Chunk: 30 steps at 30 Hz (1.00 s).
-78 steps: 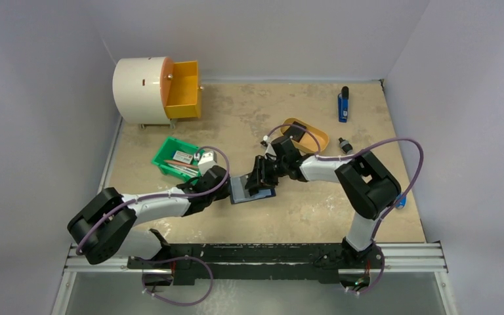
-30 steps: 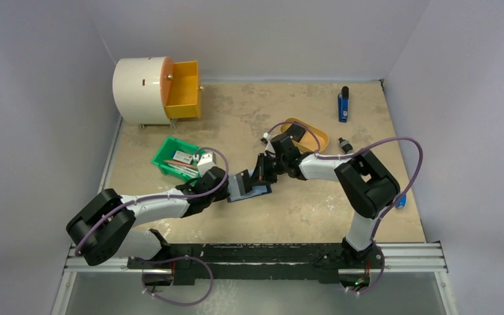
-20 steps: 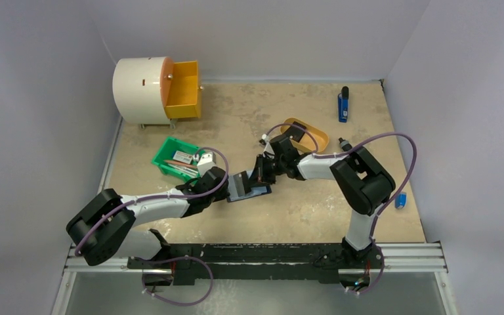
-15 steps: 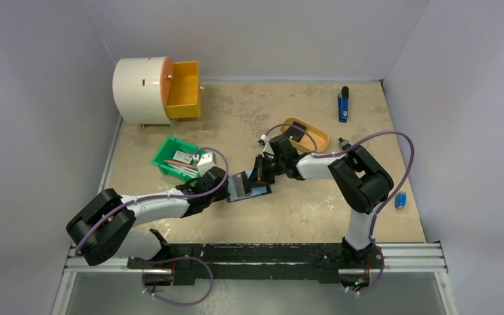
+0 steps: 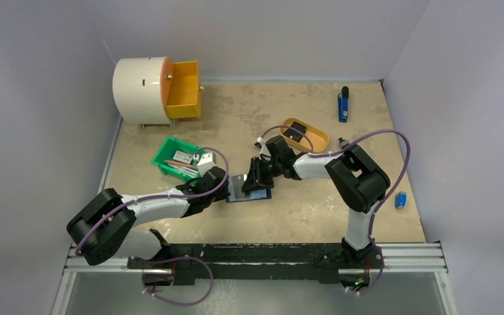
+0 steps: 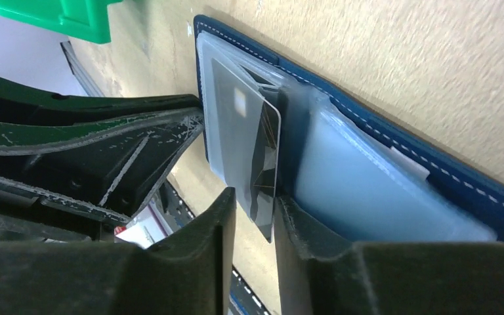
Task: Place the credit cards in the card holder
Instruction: Insert the credit card into the card holder.
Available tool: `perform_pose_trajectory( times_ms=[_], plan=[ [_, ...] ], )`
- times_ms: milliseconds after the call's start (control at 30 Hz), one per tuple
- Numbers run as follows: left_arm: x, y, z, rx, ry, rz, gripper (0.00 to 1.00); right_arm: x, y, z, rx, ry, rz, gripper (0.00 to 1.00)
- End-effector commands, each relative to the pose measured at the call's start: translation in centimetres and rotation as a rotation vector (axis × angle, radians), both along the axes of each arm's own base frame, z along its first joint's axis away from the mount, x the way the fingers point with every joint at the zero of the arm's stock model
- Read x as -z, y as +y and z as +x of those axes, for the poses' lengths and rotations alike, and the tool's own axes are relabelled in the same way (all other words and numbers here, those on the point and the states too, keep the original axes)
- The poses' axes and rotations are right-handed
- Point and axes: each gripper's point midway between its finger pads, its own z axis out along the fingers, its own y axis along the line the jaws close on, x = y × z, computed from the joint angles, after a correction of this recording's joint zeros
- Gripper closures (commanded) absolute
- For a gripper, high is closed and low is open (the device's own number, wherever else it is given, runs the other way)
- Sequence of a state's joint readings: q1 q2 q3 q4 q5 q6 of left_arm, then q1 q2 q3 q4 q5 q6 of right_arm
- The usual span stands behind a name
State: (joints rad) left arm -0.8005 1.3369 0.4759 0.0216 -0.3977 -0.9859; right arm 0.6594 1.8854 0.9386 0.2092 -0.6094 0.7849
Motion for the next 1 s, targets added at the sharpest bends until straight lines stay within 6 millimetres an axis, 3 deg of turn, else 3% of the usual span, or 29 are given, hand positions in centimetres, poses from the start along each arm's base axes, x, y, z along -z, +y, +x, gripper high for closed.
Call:
perform_pose_trajectory(
  times_ms=[0, 400, 967],
  plan=[
    [-0.7, -0.3, 0.3, -0.013, -0.032, -0.034, 0.85, -1.7, -0.1, -0.8, -0.021, -0.024, -0.019, 0.66],
    [-0.9, -0.3, 0.4, -0.013, -0.036, -0.036, 0.85, -2.4, -0.7, 0.8, 0.015, -0.100, -0.078, 0.55],
    [-1.2, -1.9, 0.5, 0.039, -0.041, -0.094, 0.86, -2.1, 1.6, -0.2, -0.043, -0.043, -0.016, 0.62]
  ],
)
